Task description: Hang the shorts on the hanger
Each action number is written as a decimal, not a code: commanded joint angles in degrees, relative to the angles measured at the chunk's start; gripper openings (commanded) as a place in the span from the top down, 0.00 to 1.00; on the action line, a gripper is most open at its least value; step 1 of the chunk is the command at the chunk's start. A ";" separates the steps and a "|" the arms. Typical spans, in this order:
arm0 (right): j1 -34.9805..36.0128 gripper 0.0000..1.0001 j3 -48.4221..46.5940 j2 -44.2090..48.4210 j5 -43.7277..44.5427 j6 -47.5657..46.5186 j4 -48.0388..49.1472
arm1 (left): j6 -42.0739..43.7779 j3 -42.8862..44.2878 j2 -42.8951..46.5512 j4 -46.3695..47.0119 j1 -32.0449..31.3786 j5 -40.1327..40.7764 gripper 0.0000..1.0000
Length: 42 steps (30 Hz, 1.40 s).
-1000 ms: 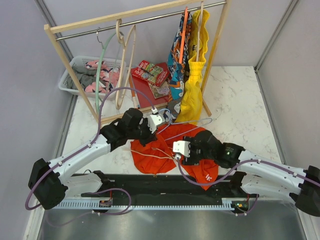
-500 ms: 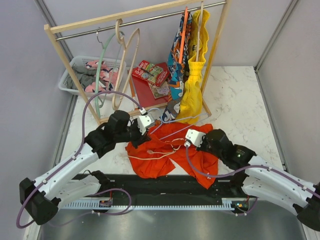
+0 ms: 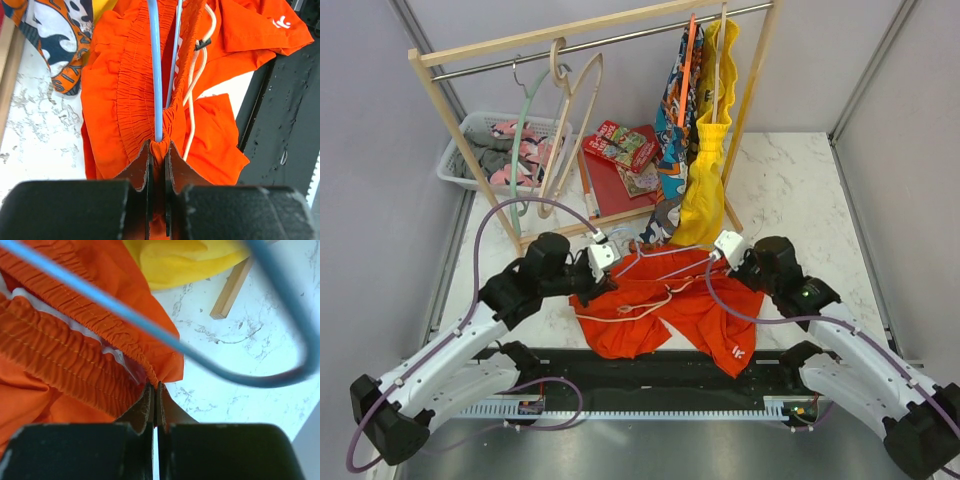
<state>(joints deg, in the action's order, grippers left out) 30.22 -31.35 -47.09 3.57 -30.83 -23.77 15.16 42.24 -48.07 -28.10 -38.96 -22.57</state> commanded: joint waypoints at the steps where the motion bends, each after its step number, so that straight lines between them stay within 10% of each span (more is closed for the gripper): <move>1: -8.49 1.00 -3.18 -0.89 -2.58 0.59 -1.02 | 5.31 -2.59 4.83 -0.82 0.64 3.76 0.98; 9: -21.07 1.00 -10.21 -8.01 -13.14 2.53 -2.41 | 11.99 -2.95 4.84 -5.38 0.55 0.95 0.98; 33: -20.11 1.00 -25.85 -5.90 -34.06 -6.25 -23.58 | 8.57 16.10 -17.84 -3.46 -10.96 9.38 0.98; 39: -20.11 0.46 -32.61 -7.84 -40.74 -9.51 -30.10 | 8.56 21.13 -19.87 -2.75 -11.93 8.94 0.98; 42: -20.02 0.39 -35.52 -8.10 -46.08 -11.44 -32.12 | 10.93 20.34 -18.55 -2.75 -11.93 9.12 0.98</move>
<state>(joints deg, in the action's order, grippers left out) 9.91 -61.08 -55.31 -32.84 -38.54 -51.62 24.67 60.27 -68.77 -33.19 -50.61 -13.50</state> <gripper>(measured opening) 0.582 0.085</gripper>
